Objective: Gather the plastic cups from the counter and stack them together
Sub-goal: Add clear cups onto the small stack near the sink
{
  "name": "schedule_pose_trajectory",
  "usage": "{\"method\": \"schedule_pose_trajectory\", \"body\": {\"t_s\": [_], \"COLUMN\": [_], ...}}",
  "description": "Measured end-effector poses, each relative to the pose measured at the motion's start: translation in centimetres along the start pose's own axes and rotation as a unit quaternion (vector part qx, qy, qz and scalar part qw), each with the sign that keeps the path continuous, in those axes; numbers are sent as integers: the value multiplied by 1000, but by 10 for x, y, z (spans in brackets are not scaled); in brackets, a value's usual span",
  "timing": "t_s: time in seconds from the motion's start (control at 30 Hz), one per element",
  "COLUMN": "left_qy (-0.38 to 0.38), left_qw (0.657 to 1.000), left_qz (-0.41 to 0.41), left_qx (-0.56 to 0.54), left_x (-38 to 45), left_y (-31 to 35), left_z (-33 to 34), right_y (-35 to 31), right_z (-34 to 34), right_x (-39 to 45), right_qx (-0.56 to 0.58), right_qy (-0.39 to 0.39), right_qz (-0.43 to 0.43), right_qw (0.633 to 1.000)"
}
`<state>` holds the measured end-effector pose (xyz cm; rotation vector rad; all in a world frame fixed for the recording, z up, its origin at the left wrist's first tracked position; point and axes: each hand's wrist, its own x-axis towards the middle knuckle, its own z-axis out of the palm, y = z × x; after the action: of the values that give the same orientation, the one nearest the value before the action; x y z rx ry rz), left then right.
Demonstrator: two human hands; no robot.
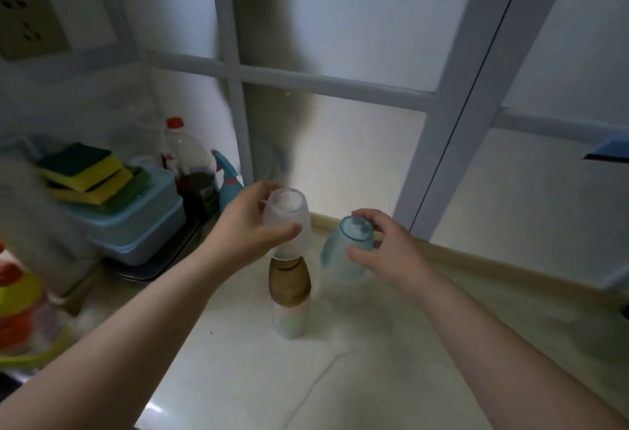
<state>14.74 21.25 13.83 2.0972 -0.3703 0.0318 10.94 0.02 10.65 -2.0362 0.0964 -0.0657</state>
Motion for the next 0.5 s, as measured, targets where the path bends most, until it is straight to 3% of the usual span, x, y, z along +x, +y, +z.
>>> {"method": "schedule_pose_trajectory", "body": {"t_s": [0.5], "left_qy": [-24], "left_qw": [999], "left_qz": [-20], "left_qx": [-15], "left_x": [7], "left_y": [-29], "left_z": [6], "right_y": [-2], "right_z": [4], "right_x": [-9], "right_qx": [-3], "right_qy": [26], "right_qz": [16], "right_qw": [1000]}}
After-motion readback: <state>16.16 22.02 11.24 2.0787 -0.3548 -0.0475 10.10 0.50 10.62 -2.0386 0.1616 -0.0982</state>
